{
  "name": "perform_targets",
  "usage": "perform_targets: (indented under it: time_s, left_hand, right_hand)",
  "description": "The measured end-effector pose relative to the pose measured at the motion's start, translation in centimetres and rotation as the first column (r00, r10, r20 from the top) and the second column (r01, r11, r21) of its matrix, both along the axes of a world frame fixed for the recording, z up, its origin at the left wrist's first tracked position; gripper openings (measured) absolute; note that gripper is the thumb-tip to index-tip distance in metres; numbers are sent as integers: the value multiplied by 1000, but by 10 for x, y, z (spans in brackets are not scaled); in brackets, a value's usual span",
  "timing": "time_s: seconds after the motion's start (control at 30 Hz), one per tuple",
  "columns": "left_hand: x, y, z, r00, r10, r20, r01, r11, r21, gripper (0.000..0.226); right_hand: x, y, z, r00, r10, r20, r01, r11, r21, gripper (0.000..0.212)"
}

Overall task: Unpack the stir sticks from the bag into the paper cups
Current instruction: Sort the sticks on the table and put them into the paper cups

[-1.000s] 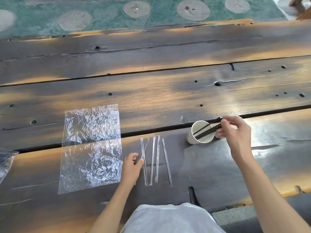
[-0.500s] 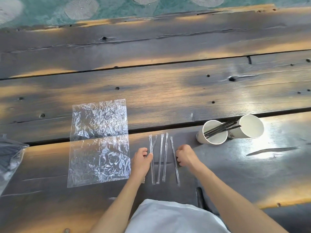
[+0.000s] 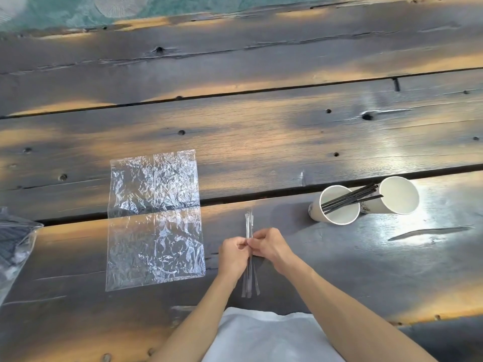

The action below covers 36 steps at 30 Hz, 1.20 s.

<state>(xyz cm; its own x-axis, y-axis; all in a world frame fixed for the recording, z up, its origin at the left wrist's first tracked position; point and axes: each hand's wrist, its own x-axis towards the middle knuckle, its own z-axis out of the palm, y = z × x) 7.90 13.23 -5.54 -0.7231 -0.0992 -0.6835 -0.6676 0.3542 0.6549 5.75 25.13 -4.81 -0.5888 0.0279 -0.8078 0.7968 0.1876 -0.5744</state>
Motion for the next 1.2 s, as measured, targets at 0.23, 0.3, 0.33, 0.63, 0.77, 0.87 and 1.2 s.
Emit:
perform_targets:
  time_s: [0.23,0.3,0.33,0.63,0.77,0.87,1.2]
  left_hand:
    - [-4,2,18,996,-32,-88,37,998,55,15]
    - [-5,2,22,991,-86,-102,94,993,72,19]
    - [-5,2,25,989,-107,-99,114,991,71,19]
    - [20,18,60,971,-240,-8,234,934,272,36]
    - [27,46,68,913,-380,-149,402,899,174,43]
    - [28,76,77,855,-469,-222,509,841,182,31]
    - [29,139,43,702,-711,37,606,570,-556,106]
  right_hand:
    - [2,8,15,998,-45,-48,39,992,-118,15]
    - [1,13,25,992,-115,-58,102,975,-195,11]
    - [-1,16,29,988,-142,-54,125,963,-240,10]
    - [0,51,81,944,-216,-250,135,942,-307,6]
    - [28,88,104,942,-135,-307,49,961,-273,10]
    - [47,130,125,893,-268,-361,183,950,-254,5]
    - [75,272,178,556,-653,-514,600,743,-295,4]
